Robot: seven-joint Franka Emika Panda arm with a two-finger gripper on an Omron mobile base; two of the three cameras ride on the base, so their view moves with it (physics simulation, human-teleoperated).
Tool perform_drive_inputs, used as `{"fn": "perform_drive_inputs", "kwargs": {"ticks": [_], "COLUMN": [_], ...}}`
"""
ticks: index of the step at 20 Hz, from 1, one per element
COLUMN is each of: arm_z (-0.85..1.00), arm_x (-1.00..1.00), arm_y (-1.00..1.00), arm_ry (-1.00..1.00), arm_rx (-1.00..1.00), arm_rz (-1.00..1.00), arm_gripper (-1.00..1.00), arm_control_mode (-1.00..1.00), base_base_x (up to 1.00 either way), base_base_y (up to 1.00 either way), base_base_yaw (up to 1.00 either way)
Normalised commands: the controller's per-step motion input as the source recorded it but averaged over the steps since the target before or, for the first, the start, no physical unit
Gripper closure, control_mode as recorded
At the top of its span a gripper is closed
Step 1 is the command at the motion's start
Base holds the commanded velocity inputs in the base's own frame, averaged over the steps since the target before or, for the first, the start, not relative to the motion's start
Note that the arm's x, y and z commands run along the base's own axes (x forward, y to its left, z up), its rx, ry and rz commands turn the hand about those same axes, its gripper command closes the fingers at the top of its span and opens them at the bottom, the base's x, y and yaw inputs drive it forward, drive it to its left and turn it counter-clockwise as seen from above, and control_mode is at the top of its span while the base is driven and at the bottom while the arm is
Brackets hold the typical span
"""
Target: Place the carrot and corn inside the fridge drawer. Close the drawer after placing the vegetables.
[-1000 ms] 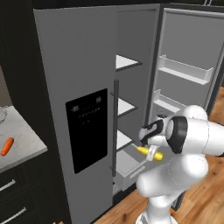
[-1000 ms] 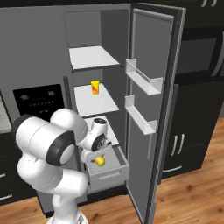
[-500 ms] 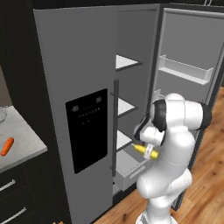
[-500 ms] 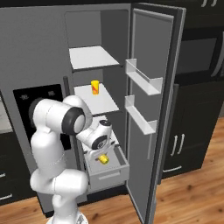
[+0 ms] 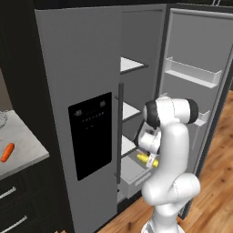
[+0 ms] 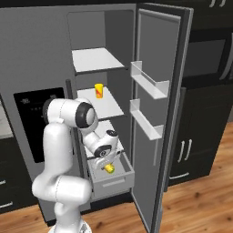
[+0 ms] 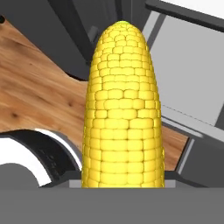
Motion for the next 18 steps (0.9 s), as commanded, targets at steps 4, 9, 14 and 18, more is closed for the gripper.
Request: {"fn": "perform_drive_inputs", "kwargs": {"ticks": [4,9,14,18], "arm_z": [-0.46,-0.20,-0.35,-0.44], "arm_x": [0.18,0.33,0.13,0.00], "arm_y": [0.12,0.06,0.02,-0.06], "arm_ry": [-0.02,0.00,0.07,0.07], "arm_rx": [0.00,0.00,0.00,0.01], "arm_rz": [0.00,0.00,0.05,0.16], "arm_gripper": [1.00,1.00,1.00,1.00], "arm_control_mode": [-1.00,-1.00,-1.00,-1.00], "base_base_x": [0.00,0.00,0.00,0.00], "base_base_y": [0.00,0.00,0.00,0.00], "base_base_yaw": [0.00,0.00,0.00,0.00]}}
